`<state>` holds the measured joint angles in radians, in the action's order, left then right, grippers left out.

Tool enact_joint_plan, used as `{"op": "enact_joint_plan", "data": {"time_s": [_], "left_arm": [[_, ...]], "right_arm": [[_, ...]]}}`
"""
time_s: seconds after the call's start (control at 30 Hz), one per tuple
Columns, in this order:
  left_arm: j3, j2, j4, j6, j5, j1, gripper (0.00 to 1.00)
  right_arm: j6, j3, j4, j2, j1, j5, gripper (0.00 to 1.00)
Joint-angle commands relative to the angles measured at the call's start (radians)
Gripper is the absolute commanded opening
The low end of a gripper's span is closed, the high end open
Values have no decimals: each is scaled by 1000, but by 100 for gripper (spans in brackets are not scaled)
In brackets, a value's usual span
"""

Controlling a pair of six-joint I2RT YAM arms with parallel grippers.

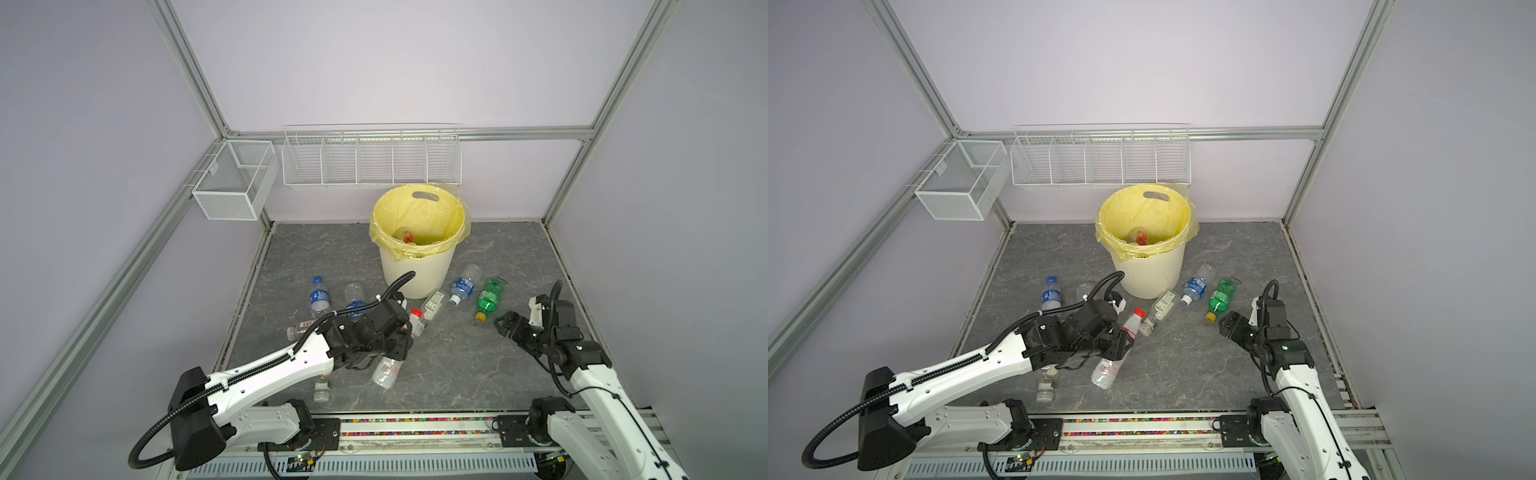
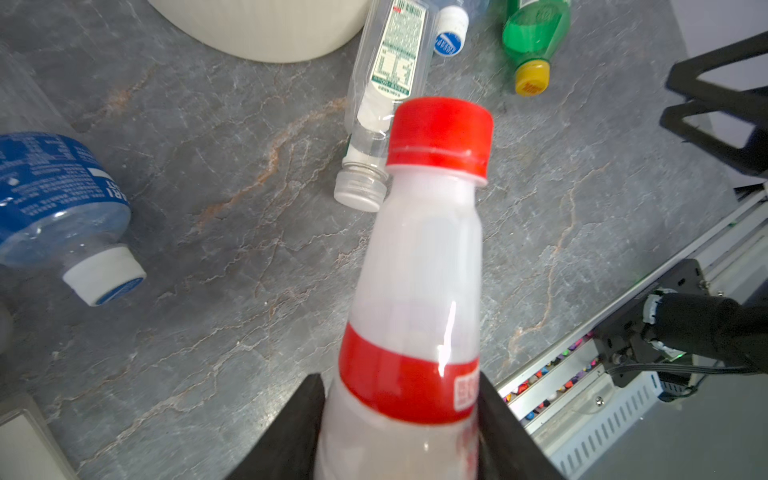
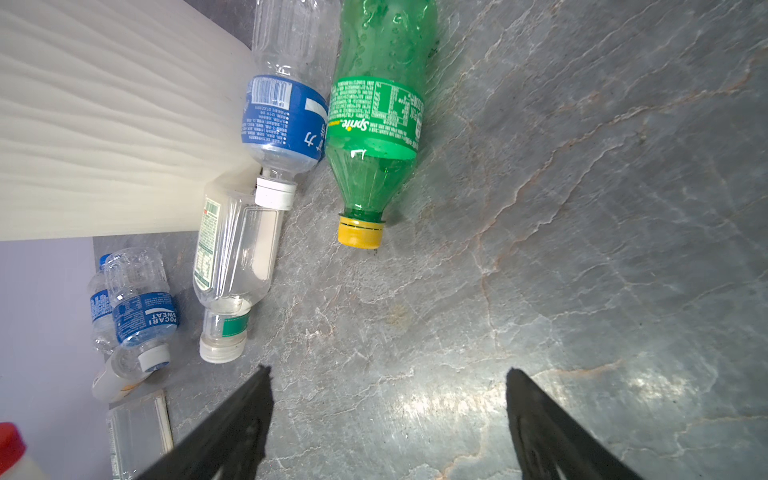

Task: Throw the plastic bottles in the bin
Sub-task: 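Close the left gripper on the white bottle and tilt it upright, then lift the white bottle with the left gripper up over the bin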

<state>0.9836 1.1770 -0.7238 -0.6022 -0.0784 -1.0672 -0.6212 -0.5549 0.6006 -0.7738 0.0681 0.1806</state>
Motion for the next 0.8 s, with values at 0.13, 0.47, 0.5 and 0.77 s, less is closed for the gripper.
{"op": "enact_joint_plan", "data": {"time_s": [0.13, 0.47, 0.5, 0.77], "left_arm": [[66, -94, -21, -29, -27, 19, 53], [166, -148, -64, -33, -96, 38, 53], [176, -155, -65, -32, -110, 38, 53], [221, -212, -44, -43, -187, 47, 53]], "right_arm": [[-6, 7, -15, 7, 6, 8, 89], [-11, -11, -17, -1, 6, 16, 89], [-11, -11, -16, -1, 6, 16, 89], [-6, 3, -11, 17, 7, 14, 89]]}}
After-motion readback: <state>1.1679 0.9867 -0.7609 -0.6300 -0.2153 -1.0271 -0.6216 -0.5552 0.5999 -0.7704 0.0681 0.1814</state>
